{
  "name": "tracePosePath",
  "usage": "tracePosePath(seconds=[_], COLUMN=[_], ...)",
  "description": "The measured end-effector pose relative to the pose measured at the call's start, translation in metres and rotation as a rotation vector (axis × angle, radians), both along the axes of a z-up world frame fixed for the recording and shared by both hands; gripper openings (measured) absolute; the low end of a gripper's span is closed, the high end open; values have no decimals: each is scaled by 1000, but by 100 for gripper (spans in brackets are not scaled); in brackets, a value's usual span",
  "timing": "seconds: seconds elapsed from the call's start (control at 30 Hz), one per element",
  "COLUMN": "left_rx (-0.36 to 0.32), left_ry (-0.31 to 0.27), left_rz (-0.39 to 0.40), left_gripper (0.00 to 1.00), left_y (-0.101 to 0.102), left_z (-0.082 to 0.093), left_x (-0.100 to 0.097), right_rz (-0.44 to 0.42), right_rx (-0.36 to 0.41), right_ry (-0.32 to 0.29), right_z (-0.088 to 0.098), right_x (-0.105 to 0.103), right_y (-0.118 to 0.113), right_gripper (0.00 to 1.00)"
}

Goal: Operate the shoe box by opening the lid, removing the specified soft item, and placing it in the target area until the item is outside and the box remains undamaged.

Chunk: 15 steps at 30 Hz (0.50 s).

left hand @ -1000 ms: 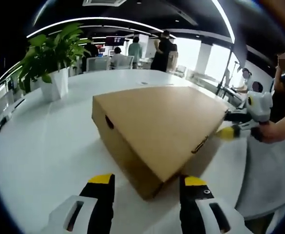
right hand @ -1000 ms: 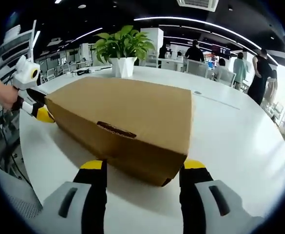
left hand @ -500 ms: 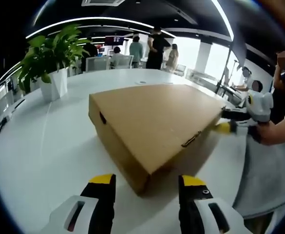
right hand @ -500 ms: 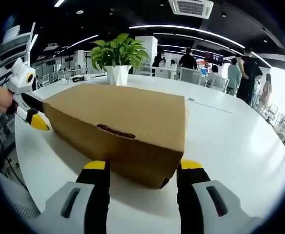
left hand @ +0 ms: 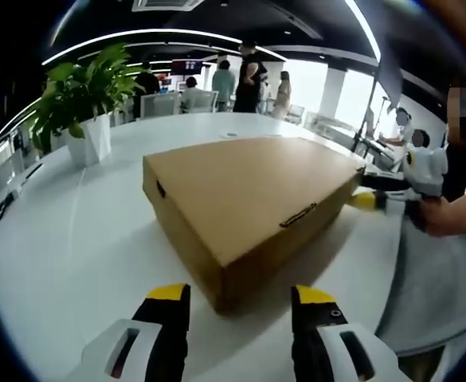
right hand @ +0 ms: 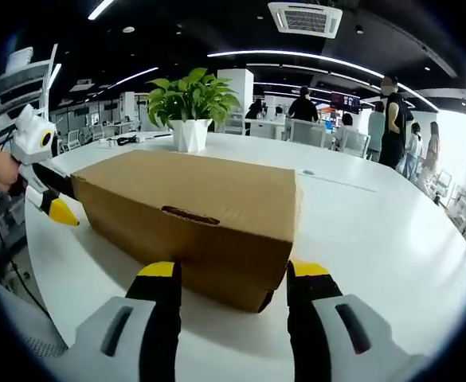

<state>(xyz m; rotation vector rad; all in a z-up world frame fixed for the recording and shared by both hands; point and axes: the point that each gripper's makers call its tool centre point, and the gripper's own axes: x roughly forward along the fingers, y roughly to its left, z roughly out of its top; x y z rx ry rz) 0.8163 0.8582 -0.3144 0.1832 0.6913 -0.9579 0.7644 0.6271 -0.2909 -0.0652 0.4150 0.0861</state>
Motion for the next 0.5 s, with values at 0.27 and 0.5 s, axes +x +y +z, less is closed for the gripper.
tracePosePath(seconds=[0.27, 0.5], left_rx=[-12, -39], left_ry=[-8, -14], left_rz=[9, 20], left_gripper=[51, 50], left_y=[-2, -4], left_z=[5, 12], left_x=[1, 3], right_rz=[6, 9], right_rx=[-3, 3], right_ry=[-5, -18], right_z=[8, 20], right_x=[-1, -2], right_y=[-3, -5], right_gripper=[45, 44])
